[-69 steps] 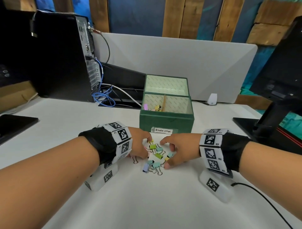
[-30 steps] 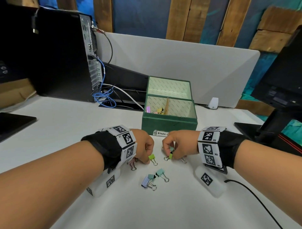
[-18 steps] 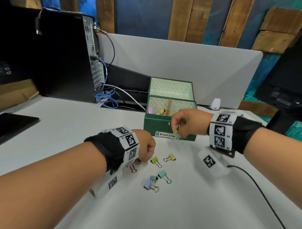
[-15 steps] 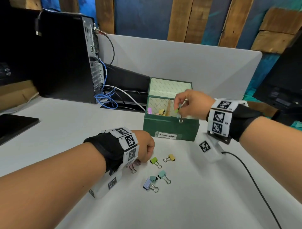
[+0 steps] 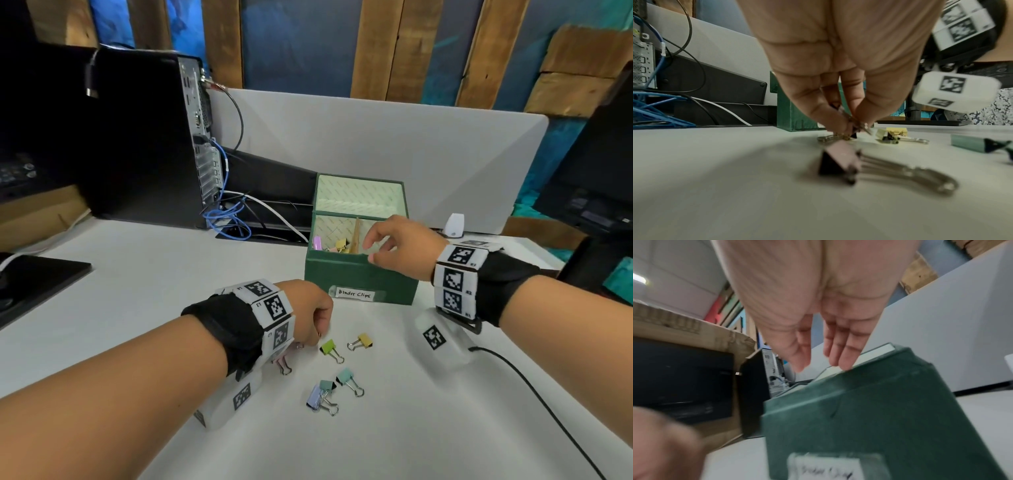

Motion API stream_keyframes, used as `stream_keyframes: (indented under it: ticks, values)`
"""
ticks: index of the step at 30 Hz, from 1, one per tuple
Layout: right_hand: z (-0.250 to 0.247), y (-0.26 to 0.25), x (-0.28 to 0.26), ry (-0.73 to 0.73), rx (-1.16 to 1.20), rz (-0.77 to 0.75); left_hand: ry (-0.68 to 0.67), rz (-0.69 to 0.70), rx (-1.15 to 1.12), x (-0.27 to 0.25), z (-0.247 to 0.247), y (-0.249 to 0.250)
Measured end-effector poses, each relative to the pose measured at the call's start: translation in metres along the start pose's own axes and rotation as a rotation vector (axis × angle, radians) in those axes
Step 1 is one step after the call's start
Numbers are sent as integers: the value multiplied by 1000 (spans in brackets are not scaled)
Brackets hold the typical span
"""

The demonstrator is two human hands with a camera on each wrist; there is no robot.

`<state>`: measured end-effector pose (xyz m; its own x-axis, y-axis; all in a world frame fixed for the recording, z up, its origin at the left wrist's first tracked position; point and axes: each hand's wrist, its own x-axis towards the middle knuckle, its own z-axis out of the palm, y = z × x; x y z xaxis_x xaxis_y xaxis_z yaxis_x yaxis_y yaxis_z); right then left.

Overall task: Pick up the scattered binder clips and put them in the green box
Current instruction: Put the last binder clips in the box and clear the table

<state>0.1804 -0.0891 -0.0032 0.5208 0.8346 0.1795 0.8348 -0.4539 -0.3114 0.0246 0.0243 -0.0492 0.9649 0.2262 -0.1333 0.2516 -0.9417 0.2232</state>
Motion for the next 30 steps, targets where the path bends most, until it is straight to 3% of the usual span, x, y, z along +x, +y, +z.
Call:
stream_keyframes:
  ticks: [5,9,11,21,27,30]
  values:
    - [9,-11,-31,-232,-22,-116,46,0,-19,-3,-2,2]
    - [24,-15,-45,-556,-62,-111,92,-43,-5,-4,-2,3]
    - [33,-16,-47,-616,-122,-107,126,-61,-15,-4,-2,2]
    - [43,-12,-48,-512,-56,-106,329,-93,-204,-4,-24,4]
    - [59,-2,-60,-233,133,30,441,-52,-266,26,-58,27]
    - [42,-6,-52,-349,4,4,455,-38,-265,47,-74,39]
